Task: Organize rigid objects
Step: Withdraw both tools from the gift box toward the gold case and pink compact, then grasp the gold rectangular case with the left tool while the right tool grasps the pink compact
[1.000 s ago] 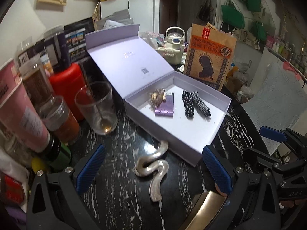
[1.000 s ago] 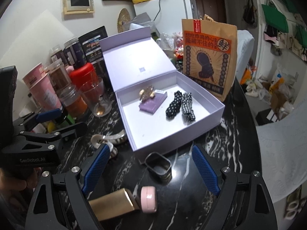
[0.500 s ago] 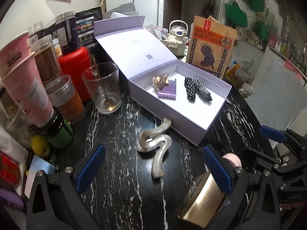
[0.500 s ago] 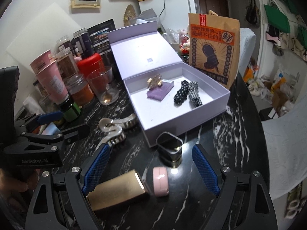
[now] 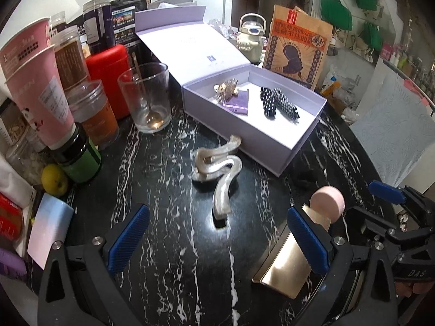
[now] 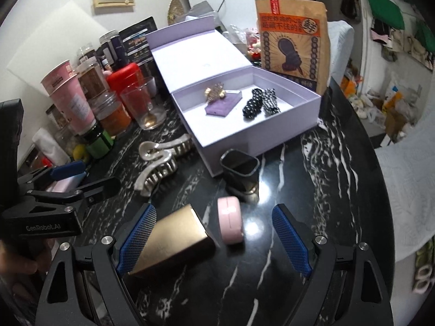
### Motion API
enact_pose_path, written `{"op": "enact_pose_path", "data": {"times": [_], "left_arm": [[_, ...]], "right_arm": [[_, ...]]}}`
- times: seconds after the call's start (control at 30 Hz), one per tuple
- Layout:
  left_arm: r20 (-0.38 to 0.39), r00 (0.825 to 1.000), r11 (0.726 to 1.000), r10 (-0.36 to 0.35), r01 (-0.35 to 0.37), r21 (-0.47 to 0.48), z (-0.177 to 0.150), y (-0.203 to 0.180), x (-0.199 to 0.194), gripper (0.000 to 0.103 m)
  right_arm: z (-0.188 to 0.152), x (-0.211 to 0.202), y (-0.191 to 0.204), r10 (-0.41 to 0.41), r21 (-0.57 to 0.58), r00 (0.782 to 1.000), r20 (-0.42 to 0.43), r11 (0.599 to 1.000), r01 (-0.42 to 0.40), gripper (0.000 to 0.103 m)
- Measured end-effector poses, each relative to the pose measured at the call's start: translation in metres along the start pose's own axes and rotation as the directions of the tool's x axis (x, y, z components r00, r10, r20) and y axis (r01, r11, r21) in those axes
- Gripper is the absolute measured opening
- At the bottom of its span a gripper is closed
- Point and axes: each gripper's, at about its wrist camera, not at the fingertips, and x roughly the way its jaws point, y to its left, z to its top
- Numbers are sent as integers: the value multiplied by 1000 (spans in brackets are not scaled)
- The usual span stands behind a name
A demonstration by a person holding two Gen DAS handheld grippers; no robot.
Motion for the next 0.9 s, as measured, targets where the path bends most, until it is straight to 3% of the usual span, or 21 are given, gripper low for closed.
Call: {"op": "enact_pose_path", "data": {"times": [0.67,0.9], "left_arm": [[-12,1000,1000,20,-20,21,-33,-7,2,103],[-17,999,999,-31,32,35,-41,-13,4,103]], "right_arm": [[-36,3,-6,-18,3,999,-34,1000,18,88],[-43,6,-8,0,21,999,-42,1000,1,88]]}}
